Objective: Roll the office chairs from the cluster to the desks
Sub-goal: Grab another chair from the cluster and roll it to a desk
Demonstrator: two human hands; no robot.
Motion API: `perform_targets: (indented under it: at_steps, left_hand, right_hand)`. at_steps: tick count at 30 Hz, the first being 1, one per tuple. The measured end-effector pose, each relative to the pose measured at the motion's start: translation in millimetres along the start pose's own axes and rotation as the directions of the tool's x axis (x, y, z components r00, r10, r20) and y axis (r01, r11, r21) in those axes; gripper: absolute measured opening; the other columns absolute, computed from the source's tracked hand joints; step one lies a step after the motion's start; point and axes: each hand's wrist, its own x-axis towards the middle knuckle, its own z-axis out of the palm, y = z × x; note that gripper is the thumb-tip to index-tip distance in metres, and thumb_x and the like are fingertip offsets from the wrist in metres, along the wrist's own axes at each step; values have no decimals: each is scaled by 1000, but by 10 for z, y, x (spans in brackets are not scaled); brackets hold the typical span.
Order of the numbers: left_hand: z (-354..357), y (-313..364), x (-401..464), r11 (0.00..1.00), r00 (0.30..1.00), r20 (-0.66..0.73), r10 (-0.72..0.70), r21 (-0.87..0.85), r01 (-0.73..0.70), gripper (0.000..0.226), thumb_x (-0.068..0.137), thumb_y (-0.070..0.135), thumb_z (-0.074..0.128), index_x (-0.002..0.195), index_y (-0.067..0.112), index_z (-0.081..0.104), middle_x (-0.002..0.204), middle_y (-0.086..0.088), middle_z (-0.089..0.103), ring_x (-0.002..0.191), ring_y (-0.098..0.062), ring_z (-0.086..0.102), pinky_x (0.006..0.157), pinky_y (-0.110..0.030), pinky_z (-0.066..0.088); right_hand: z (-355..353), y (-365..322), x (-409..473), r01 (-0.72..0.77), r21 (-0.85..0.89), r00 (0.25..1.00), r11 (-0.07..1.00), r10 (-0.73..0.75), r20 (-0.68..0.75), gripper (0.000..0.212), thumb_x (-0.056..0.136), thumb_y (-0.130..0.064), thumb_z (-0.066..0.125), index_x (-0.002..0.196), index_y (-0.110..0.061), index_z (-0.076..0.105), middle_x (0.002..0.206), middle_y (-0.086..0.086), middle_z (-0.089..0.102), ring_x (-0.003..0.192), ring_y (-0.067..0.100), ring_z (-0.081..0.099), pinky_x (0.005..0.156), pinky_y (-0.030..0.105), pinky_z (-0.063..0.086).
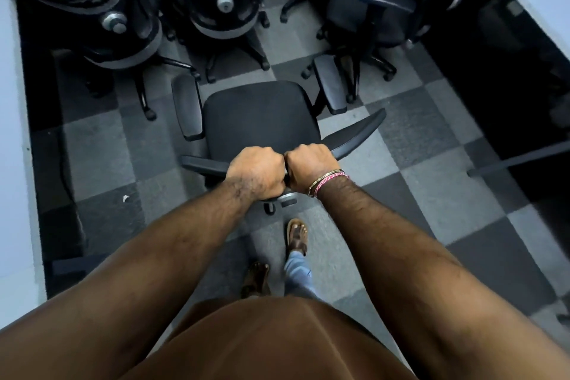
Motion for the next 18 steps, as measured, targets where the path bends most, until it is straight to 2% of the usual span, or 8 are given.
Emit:
perform_targets:
  at_steps: [4, 7, 10, 15, 18]
  left_hand:
    - [53, 205, -203, 993, 994, -18, 110, 37, -109, 18, 83, 37, 55, 85, 24, 67, 82, 0, 71, 75, -27, 70, 68, -38, 59]
    - [92, 371, -338, 980, 980, -33, 195, 58, -193, 15, 83, 37, 56, 82, 25, 63, 82, 1, 72, 74, -26, 70, 65, -35, 56]
    - [106, 527, -450, 960, 964, -32, 263, 108, -258, 19, 83, 38, 56, 87, 24, 68, 81, 1, 71, 73, -25, 69, 63, -34, 52]
    - [150, 834, -679, 909, 918, -43, 395, 161, -384, 21, 84, 38, 57, 88, 22, 68, 84, -1, 72, 76, -27, 70, 65, -33, 51]
    - [171, 1044, -817, 875, 886, -35, 462, 182, -448, 21, 84, 39, 57, 88, 22, 69, 82, -1, 72, 74, -27, 70, 69, -35, 57]
  right_hand:
    - [116, -133, -401, -116, 29, 993, 993, 116, 3, 21, 82, -39, 55, 89, -21, 66, 91, 4, 71, 86, 33, 69, 67, 34, 44]
    - [222, -221, -700, -200, 50, 980, 978, 201, -9, 23, 83, -39, 55, 89, -21, 66, 91, 3, 72, 86, 33, 70, 69, 34, 47]
    - [308, -302, -968, -275, 78, 961, 958, 276, -10, 21, 82, -38, 55, 88, -21, 66, 90, 3, 72, 84, 33, 70, 67, 34, 48]
    - [488, -449, -1475, -396, 105, 917, 912, 399, -16, 19, 80, -37, 59, 87, -20, 66, 90, 5, 72, 83, 33, 70, 64, 34, 43]
    - [588, -533, -1805, -448, 131, 891, 885, 454, -18, 20, 80, -38, 60, 87, -20, 66, 90, 4, 72, 83, 32, 69, 62, 33, 40]
